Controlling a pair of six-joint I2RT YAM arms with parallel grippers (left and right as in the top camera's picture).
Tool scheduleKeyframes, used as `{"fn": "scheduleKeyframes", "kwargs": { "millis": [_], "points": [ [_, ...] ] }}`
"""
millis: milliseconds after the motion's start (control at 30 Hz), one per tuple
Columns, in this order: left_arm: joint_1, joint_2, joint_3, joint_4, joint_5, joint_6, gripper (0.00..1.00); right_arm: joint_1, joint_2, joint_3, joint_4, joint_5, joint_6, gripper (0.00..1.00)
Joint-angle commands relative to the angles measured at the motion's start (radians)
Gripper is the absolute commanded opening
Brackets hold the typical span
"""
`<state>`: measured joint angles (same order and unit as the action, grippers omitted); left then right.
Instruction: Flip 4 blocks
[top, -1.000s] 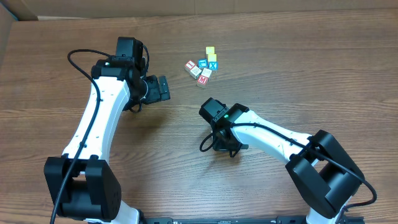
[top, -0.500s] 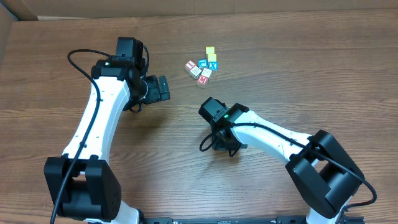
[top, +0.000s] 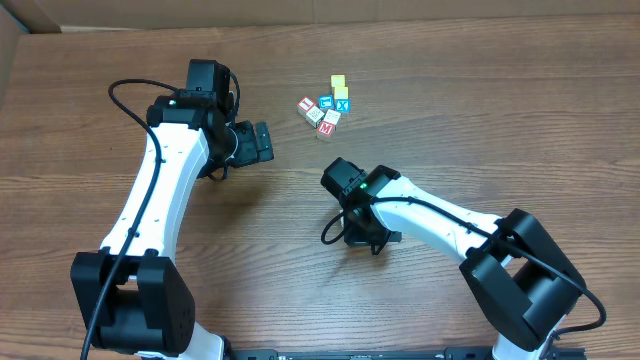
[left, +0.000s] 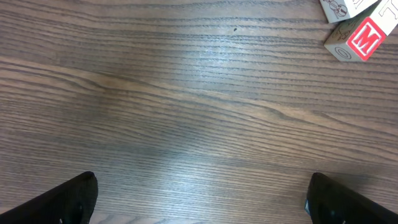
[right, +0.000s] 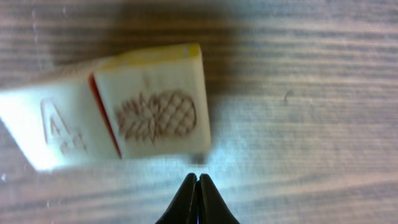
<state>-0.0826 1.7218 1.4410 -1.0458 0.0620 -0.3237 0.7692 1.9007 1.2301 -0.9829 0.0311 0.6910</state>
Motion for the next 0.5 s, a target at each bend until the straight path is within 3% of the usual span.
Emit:
{"fn": "scheduleKeyframes", "kwargs": {
  "millis": [0,133,467],
  "points": [
    [0.004,0.011,0.019,0.003,-0.014,-0.017,1.0,0.005,-0.033,0.121,-0.038,-0.049,-0.046,0.04],
    [0.004,0.011,0.019,0.003,-0.014,-0.017,1.0,0.006,-0.034,0.208,-0.023,-0.111,-0.066,0.04],
    [0.004,0.011,0.019,0.003,-0.014,-0.017,1.0,0.075,-0.001,0.171,0.171,-0.028,-0.07,0.04]
  ]
}}
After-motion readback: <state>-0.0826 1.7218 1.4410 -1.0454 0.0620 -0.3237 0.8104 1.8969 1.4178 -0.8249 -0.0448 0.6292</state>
